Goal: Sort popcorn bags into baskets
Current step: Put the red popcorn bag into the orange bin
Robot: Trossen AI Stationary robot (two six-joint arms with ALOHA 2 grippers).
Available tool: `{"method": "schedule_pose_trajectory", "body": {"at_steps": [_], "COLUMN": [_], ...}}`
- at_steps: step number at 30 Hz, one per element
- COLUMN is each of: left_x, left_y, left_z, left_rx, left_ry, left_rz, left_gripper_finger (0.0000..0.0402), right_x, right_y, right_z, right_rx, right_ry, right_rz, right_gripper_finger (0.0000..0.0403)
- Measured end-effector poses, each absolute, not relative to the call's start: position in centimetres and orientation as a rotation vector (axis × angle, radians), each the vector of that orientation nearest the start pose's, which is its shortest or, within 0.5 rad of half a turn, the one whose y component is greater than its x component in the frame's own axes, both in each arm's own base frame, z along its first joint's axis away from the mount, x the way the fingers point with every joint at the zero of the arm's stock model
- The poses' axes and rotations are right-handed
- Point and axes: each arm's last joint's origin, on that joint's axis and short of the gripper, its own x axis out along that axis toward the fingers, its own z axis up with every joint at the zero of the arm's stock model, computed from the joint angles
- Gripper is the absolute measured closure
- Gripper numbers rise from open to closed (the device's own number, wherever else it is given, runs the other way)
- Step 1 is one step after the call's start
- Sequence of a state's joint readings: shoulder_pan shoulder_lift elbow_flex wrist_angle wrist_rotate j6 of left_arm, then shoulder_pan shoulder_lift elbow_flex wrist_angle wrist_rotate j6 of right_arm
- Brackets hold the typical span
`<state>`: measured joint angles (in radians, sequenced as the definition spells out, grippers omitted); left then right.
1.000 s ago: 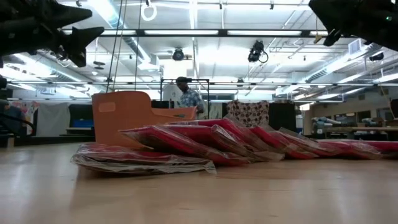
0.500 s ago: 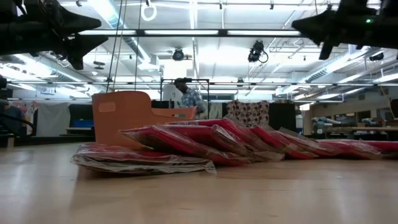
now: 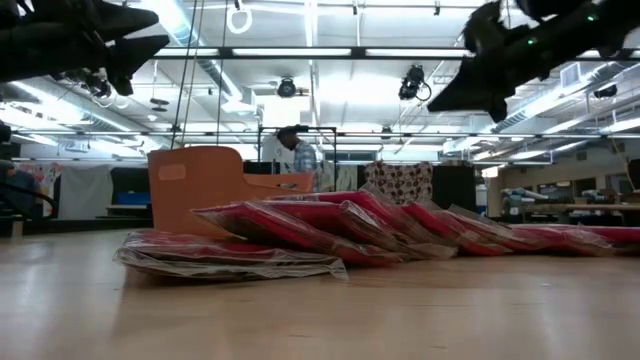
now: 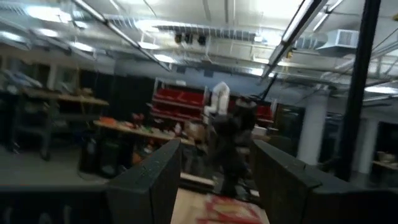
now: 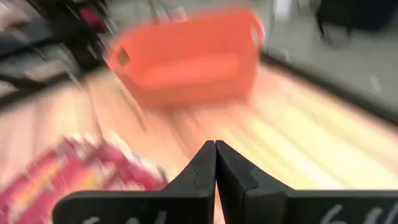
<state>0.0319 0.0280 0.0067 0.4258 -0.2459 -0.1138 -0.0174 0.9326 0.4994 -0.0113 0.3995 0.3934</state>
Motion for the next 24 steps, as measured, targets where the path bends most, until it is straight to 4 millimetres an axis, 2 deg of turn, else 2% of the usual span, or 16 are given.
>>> {"method": "schedule_pose_trajectory", "body": {"at_steps": [5, 10, 18, 24], "left_x": [8.9, 8.9, 8.8, 8.7], "left_y": [1.2, 1.3, 1.4, 1.4], "left_z": [20.4, 20.4, 20.5, 20.6], "left_rx": [-0.123, -0.121, -0.130, -0.125], "left_ry": [-0.421, -0.422, -0.437, -0.449], "left_rz": [0.343, 0.370, 0.403, 0.423], "left_gripper_finger": [0.0208, 0.0208, 0.0208, 0.0208], "right_x": [21.6, 24.2, 27.5, 29.1], "right_y": [-1.0, 0.7, 5.5, 9.5], "right_z": [22.3, 21.3, 20.5, 21.2], "right_rx": [0.248, 0.145, 0.009, -0.100], "right_ry": [0.551, 0.650, 0.772, 0.863], "right_rz": [-0.495, -0.400, -0.305, -0.278], "right_gripper_finger": [0.0390, 0.0390, 0.0390, 0.0390]}}
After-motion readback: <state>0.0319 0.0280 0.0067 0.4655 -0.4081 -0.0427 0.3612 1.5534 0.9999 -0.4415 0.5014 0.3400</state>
